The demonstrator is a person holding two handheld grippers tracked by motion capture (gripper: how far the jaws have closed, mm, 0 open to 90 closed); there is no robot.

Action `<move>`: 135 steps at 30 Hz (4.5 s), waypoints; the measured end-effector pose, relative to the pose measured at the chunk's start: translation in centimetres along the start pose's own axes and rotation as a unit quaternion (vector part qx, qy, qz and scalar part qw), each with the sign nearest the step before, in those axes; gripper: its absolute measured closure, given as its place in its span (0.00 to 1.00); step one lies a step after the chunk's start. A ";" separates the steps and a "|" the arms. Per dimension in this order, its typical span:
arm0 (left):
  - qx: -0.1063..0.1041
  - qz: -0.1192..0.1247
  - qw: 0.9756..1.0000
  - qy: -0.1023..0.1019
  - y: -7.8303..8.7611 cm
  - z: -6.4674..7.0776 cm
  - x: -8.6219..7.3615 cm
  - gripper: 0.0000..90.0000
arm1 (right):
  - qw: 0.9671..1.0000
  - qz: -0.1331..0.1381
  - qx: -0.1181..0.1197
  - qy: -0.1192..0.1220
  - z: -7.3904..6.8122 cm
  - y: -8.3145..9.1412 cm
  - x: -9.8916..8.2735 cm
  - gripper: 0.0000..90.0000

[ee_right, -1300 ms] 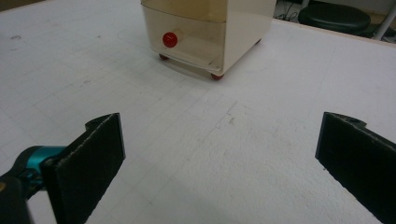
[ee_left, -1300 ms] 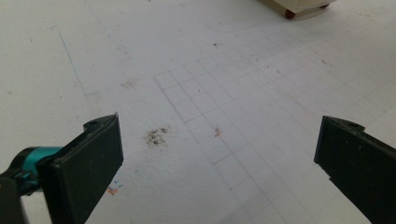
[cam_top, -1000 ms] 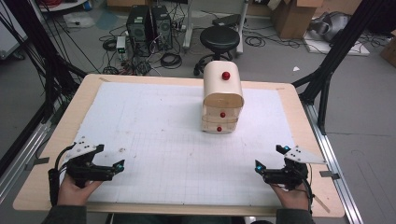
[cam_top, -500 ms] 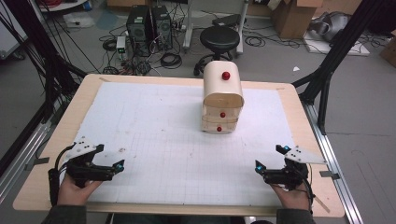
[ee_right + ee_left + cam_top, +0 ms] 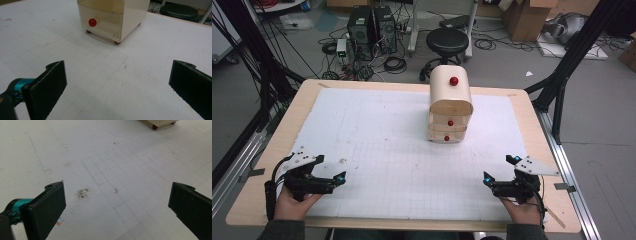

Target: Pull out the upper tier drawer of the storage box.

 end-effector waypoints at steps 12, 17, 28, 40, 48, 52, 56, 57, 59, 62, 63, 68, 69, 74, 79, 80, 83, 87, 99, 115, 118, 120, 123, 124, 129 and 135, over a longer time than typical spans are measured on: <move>-0.004 0.000 1.000 0.001 -0.2 0.2 0.0 0.02 | 1.000 0.011 0.006 0.000 -1.6 -0.2 1.0 0.00; -0.003 -0.001 1.000 0.000 -0.2 0.3 0.0 0.02 | 1.000 -0.017 0.007 0.003 -2.6 -0.7 1.1 0.00; -0.003 0.002 1.000 0.001 -0.1 0.2 0.1 0.02 | 1.000 0.001 -0.026 0.016 -4.4 -2.5 2.4 0.00; -0.002 0.004 1.000 0.002 0.1 0.1 0.2 0.02 | 0.999 0.020 -0.050 0.001 -6.4 -4.5 3.7 0.00; -0.004 0.001 1.000 0.000 -0.2 0.2 0.0 0.02 | 0.997 0.047 -0.057 -0.030 -6.9 -5.6 4.8 0.00; -0.005 0.001 1.000 0.002 -0.2 0.3 0.1 0.02 | 0.995 0.061 -0.059 -0.047 -7.2 -6.4 5.2 0.00; -0.005 0.000 1.000 0.002 -0.2 0.2 0.0 0.02 | 0.993 0.076 -0.061 -0.062 -7.5 -7.0 5.8 0.01; -0.004 0.000 1.000 0.002 -0.2 0.2 0.0 0.02 | 0.993 0.080 -0.064 -0.064 -7.5 -7.1 6.0 0.01; -0.003 0.000 1.000 0.001 -0.2 0.2 0.0 0.02 | 0.992 0.086 -0.068 -0.065 -7.6 -7.4 6.3 0.01; -0.004 0.000 1.000 0.003 -0.2 0.2 0.0 0.02 | 0.992 0.087 -0.070 -0.065 -7.8 -7.8 6.5 0.01; -0.005 -0.001 1.000 0.002 -0.2 0.1 0.0 0.02 | 0.991 0.088 -0.077 -0.061 -7.9 -8.1 6.8 0.01; -0.005 0.000 1.000 0.004 -0.3 0.2 0.0 0.02 | 0.990 0.092 -0.093 -0.053 -8.0 -8.8 7.6 0.01; -0.005 0.000 1.000 0.004 -0.3 0.2 0.0 0.02 | 0.990 0.092 -0.093 -0.053 -8.0 -8.8 7.6 0.01; -0.004 0.001 1.000 0.006 -0.2 0.1 0.0 0.02 | 0.989 0.100 -0.092 -0.049 -8.4 -9.7 8.5 0.06; -0.005 0.001 1.000 0.006 -0.2 0.1 0.0 0.02 | 0.988 0.105 -0.103 -0.041 -8.5 -10.1 9.6 0.13; -0.006 0.001 1.000 0.006 -0.2 0.1 0.0 0.02 | 0.988 0.108 -0.102 -0.036 -8.5 -10.1 9.8 0.17; -0.006 0.002 1.000 0.006 -0.2 0.1 0.1 0.02 | 0.986 0.113 -0.116 -0.042 -8.1 -10.2 10.2 0.18; -0.005 0.003 1.000 0.006 -0.1 0.0 0.1 0.02 | 0.983 0.112 -0.134 -0.056 -7.5 -10.4 10.3 0.27; -0.005 0.002 1.000 0.006 -0.2 0.1 0.1 0.02 | 0.977 0.106 -0.172 -0.063 -6.4 -11.0 10.2 0.46; -0.009 0.003 1.000 0.009 -0.2 0.2 0.1 0.02 | 0.972 0.095 -0.210 -0.045 -5.9 -11.5 10.1 0.74; -0.009 0.003 1.000 0.010 -0.2 0.1 0.1 0.02 | 0.973 0.094 -0.207 -0.044 -6.1 -11.7 10.1 0.78; -0.008 0.003 1.000 0.011 -0.2 0.1 0.0 0.02 | 0.973 0.093 -0.206 -0.042 -6.1 -11.7 10.0 0.79; -0.008 0.003 1.000 0.010 -0.2 0.1 0.0 0.02 | 0.974 0.093 -0.205 -0.040 -6.1 -11.7 10.1 0.80; -0.008 0.004 1.000 0.011 -0.2 0.1 0.0 0.02 | 0.974 0.092 -0.205 -0.040 -6.1 -11.7 10.0 0.80; -0.008 0.003 1.000 0.010 -0.1 0.1 0.0 0.02 | 0.975 0.092 -0.197 -0.043 -6.1 -11.7 10.0 0.80; -0.007 0.003 1.000 0.011 -0.1 0.1 0.0 0.02 | 0.976 0.091 -0.192 -0.044 -6.1 -11.5 10.0 0.80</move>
Point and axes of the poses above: each handheld gripper's, and its own axes: y roughly backward along the jaws, x roughly out of its top, z roughly to its right, the point moved 10 cm from there along -y, roughly forward along the jaws, and after that the axes turned 1 degree about -y, right-handed, at the moved point
